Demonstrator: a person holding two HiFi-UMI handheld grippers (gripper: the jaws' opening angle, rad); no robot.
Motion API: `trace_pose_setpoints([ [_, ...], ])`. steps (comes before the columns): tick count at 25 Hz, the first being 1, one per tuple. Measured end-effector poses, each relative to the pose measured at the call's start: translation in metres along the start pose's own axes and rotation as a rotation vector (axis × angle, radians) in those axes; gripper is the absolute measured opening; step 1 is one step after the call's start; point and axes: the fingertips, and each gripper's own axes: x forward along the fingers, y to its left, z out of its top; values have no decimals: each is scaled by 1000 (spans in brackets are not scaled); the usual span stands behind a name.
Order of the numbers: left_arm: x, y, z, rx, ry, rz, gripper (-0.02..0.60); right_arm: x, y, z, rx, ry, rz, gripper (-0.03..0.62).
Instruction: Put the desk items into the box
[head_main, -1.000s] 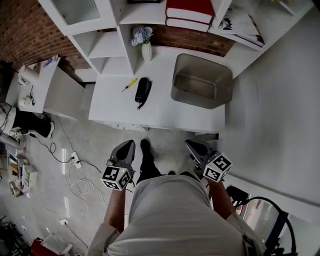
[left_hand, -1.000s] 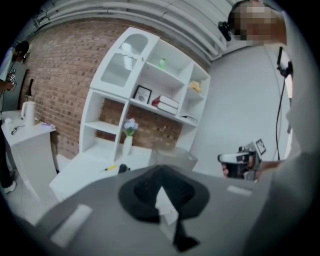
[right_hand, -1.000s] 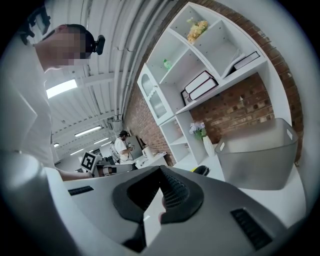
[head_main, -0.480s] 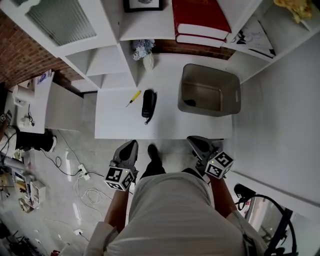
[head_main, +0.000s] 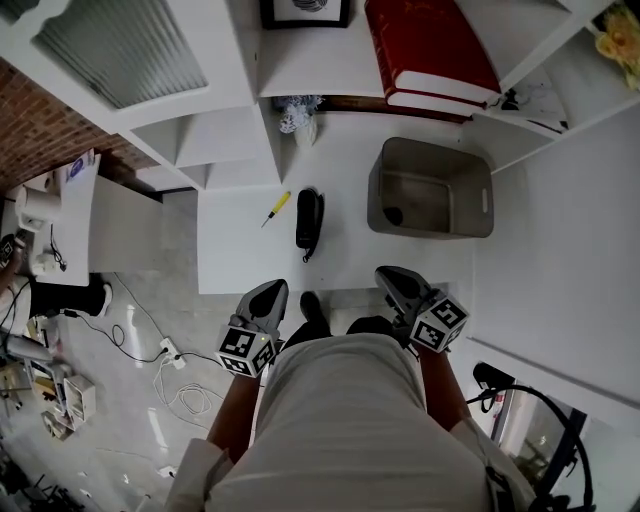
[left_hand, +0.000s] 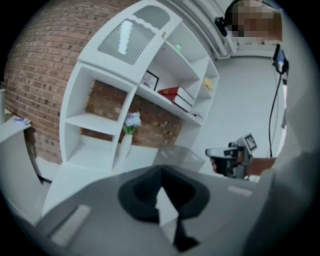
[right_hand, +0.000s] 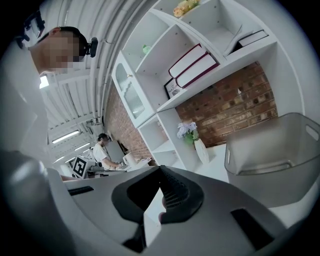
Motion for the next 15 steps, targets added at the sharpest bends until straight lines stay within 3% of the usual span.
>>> trace_pose_setpoints([
  [8,13,31,5,0,4,29,3,15,-7,1,-6,32,-23,0],
  [15,37,28,4,-5,14,71,3,16,-31,7,8,48,7,0],
])
